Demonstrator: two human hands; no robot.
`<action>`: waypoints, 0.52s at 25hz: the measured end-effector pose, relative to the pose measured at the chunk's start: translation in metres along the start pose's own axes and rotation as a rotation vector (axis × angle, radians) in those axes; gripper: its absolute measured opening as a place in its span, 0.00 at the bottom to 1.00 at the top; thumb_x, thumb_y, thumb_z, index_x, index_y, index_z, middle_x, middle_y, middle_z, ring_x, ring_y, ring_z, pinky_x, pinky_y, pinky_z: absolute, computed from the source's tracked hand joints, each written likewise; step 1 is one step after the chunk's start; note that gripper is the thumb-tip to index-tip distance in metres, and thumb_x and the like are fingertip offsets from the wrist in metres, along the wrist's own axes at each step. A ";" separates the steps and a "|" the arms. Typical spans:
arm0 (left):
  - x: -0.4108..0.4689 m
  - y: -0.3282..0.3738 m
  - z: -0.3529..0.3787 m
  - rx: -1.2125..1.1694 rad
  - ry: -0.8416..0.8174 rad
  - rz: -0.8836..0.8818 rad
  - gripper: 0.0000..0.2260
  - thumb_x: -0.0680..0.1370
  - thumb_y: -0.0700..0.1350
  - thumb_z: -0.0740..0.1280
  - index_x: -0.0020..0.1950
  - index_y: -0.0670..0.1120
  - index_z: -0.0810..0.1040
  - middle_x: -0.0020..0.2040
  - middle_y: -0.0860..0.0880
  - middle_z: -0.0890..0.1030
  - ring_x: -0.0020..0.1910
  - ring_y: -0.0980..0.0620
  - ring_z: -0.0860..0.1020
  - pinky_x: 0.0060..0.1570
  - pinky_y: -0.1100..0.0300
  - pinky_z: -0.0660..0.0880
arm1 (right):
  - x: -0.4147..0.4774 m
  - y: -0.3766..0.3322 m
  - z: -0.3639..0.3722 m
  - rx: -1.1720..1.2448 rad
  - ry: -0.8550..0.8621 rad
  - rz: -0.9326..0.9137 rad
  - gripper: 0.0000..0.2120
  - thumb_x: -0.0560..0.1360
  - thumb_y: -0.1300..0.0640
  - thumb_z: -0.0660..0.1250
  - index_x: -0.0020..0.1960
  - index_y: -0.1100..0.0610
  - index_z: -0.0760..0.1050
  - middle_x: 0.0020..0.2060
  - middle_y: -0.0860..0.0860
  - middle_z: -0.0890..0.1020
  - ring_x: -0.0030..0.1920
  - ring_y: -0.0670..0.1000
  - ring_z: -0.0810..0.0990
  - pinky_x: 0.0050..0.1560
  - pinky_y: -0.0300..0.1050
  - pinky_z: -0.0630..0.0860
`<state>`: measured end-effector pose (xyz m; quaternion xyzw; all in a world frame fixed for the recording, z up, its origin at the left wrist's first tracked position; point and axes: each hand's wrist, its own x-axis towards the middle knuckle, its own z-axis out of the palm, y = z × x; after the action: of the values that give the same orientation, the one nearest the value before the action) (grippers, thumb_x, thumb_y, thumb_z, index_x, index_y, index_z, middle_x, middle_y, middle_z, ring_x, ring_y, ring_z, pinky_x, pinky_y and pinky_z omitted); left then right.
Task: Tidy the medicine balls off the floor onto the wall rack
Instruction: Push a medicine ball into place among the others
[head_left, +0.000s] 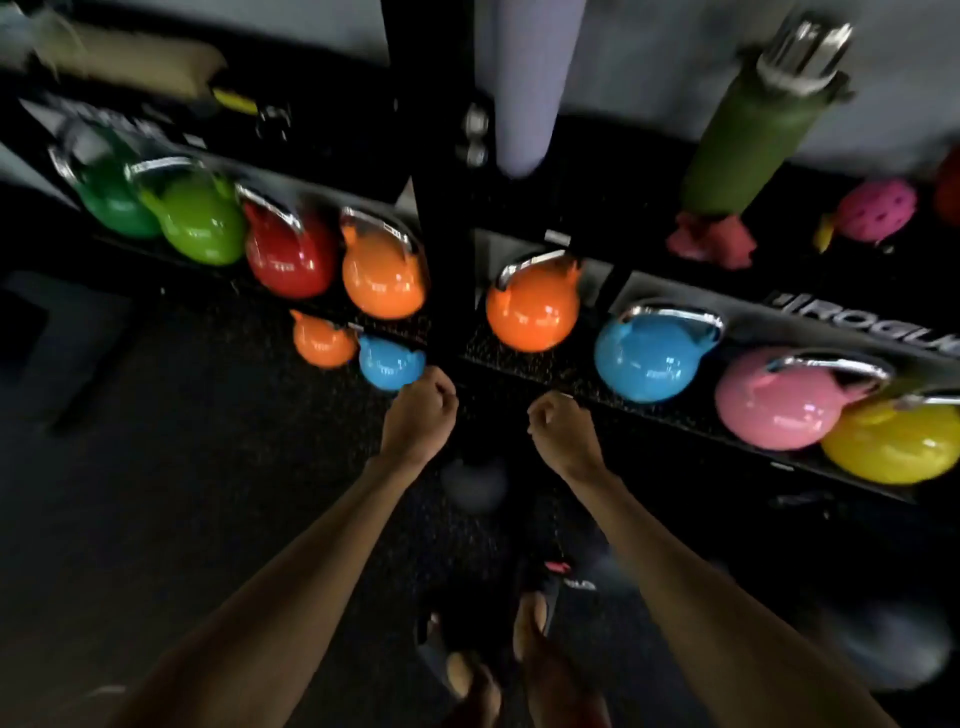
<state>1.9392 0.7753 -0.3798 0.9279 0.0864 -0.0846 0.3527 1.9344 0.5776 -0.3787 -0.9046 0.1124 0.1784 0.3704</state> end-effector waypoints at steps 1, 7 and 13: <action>-0.007 -0.022 0.023 0.024 -0.065 -0.060 0.03 0.78 0.44 0.63 0.49 0.48 0.76 0.41 0.45 0.84 0.45 0.41 0.82 0.46 0.48 0.78 | 0.003 0.029 0.026 -0.016 -0.068 0.068 0.08 0.76 0.54 0.60 0.46 0.52 0.78 0.42 0.52 0.85 0.48 0.57 0.84 0.51 0.51 0.79; -0.023 -0.130 0.130 0.129 -0.372 -0.316 0.08 0.80 0.48 0.61 0.54 0.48 0.77 0.49 0.46 0.83 0.47 0.44 0.82 0.47 0.51 0.78 | 0.030 0.134 0.138 -0.113 -0.263 0.214 0.12 0.78 0.54 0.59 0.56 0.55 0.78 0.54 0.58 0.83 0.56 0.62 0.80 0.57 0.54 0.78; 0.024 -0.215 0.224 0.086 -0.341 -0.351 0.11 0.82 0.46 0.60 0.59 0.46 0.79 0.49 0.43 0.84 0.47 0.42 0.84 0.49 0.45 0.81 | 0.095 0.215 0.229 -0.171 -0.307 0.255 0.14 0.78 0.54 0.59 0.58 0.56 0.78 0.55 0.60 0.82 0.57 0.63 0.80 0.57 0.53 0.77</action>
<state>1.8935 0.7862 -0.6881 0.8852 0.1816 -0.3035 0.3022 1.8944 0.5827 -0.7040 -0.8733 0.1528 0.3686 0.2795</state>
